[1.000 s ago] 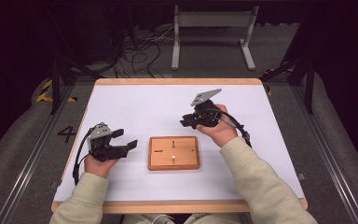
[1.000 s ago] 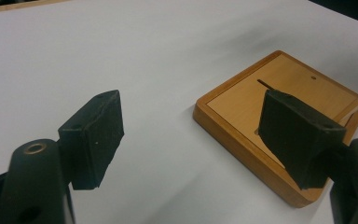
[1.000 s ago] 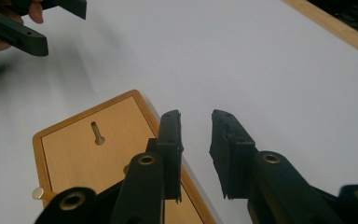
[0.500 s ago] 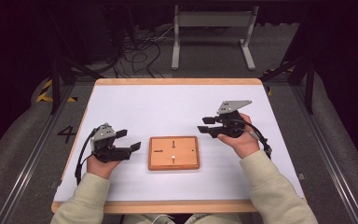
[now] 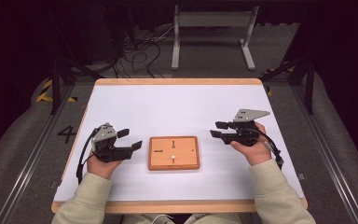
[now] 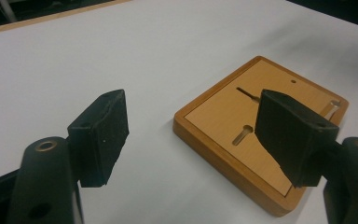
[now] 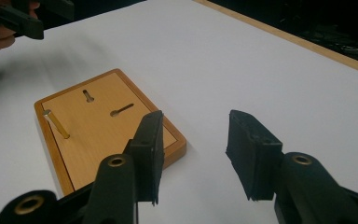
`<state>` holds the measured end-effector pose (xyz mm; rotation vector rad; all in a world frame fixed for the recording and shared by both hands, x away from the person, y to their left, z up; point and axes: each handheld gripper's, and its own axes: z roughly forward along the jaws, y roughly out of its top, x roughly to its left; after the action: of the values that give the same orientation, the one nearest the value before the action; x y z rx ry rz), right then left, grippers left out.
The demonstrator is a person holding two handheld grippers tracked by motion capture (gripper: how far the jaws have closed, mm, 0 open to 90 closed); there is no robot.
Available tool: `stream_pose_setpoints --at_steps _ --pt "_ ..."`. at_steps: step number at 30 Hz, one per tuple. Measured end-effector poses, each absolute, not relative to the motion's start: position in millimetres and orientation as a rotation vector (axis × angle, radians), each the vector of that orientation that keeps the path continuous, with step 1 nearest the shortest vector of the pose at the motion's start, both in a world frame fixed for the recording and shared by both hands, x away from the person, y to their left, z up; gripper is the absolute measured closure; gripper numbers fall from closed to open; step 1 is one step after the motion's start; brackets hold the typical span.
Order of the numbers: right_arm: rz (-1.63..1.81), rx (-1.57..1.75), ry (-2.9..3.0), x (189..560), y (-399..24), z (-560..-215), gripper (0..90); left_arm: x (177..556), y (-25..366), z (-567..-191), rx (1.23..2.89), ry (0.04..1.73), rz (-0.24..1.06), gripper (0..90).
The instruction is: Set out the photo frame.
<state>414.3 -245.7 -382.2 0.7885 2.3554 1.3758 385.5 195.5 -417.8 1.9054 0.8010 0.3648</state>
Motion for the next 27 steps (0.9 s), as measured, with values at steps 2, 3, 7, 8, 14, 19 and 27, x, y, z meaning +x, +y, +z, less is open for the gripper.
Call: stream_pose_setpoints --at_steps 2,3,7,8,14,19,27 --pt "1.381 0.788 2.351 413 -248 -382 57.8 383 192 -416 1.907 0.787 0.349 29.0" --pt "1.38 0.786 2.352 413 -248 -382 58.0 383 191 -415 1.907 0.776 0.348 29.5" --pt "1.385 0.787 2.355 410 -250 -382 58.2 381 181 -412 1.924 0.724 0.311 31.7" --pt "1.393 0.789 2.357 410 -250 -382 57.9 380 179 -411 1.932 0.711 0.293 32.9" --pt "1.389 0.818 2.355 408 -255 -385 56.6 379 166 -410 1.959 0.659 0.245 35.7" --pt "1.434 0.856 2.347 410 -263 -390 55.7 377 154 -411 1.976 0.618 0.221 36.1" --pt "1.433 0.904 2.322 409 -274 -394 53.0 372 134 -413 2.017 0.541 0.199 39.2"
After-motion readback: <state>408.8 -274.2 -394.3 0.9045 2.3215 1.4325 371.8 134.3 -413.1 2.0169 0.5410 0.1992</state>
